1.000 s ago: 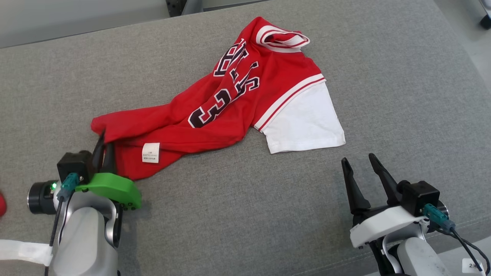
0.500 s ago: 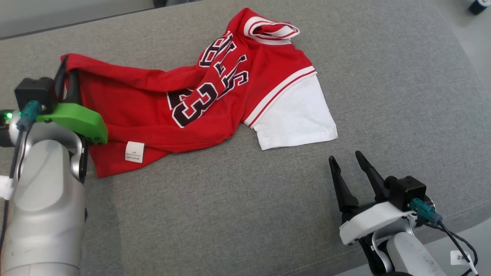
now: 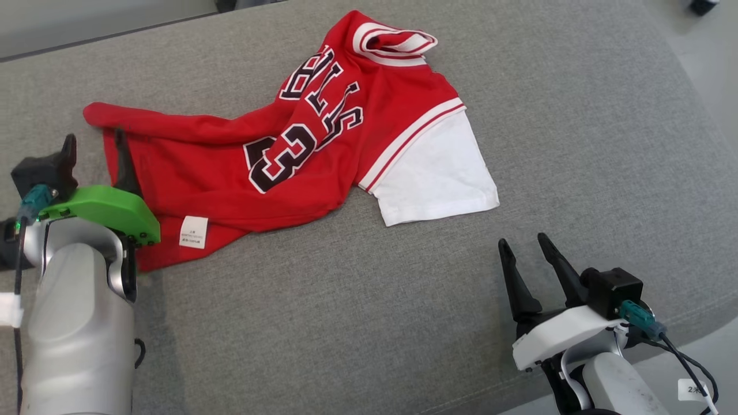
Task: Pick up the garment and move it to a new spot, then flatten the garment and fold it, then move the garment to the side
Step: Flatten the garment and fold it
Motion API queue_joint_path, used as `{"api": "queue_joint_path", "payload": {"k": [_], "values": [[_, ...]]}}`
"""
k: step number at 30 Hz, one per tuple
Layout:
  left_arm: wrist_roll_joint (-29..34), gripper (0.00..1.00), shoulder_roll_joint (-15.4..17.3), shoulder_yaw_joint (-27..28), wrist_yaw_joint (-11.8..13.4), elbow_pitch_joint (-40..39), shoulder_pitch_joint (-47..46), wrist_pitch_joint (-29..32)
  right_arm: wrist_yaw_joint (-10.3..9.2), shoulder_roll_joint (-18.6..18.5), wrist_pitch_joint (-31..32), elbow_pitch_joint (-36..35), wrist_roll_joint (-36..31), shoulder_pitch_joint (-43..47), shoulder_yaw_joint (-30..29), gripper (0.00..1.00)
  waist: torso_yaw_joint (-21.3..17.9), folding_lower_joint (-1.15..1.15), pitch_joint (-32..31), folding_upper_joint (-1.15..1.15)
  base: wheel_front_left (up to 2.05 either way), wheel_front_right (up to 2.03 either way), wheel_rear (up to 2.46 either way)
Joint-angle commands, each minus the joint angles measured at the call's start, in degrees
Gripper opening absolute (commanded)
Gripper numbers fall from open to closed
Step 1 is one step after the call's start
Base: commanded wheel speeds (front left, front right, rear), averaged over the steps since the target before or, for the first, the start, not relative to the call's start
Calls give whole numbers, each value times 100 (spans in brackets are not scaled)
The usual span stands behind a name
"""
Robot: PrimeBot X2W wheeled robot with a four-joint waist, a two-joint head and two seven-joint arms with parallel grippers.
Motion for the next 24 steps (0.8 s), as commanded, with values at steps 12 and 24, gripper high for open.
{"api": "queue_joint_path", "payload": {"k": [12, 24], "values": [[-332, 100, -429, 234, -174, -61, 739, -2, -6, -11, -19, 39, -41, 55, 15, 100, 151, -1, -172, 0, 0, 0, 0], [-316, 100, -556, 292, -54, 110, 915, -2, -6, -8, -19, 27, -83, 122, 14, 100, -4, -1, -134, 0, 0, 0, 0]]}}
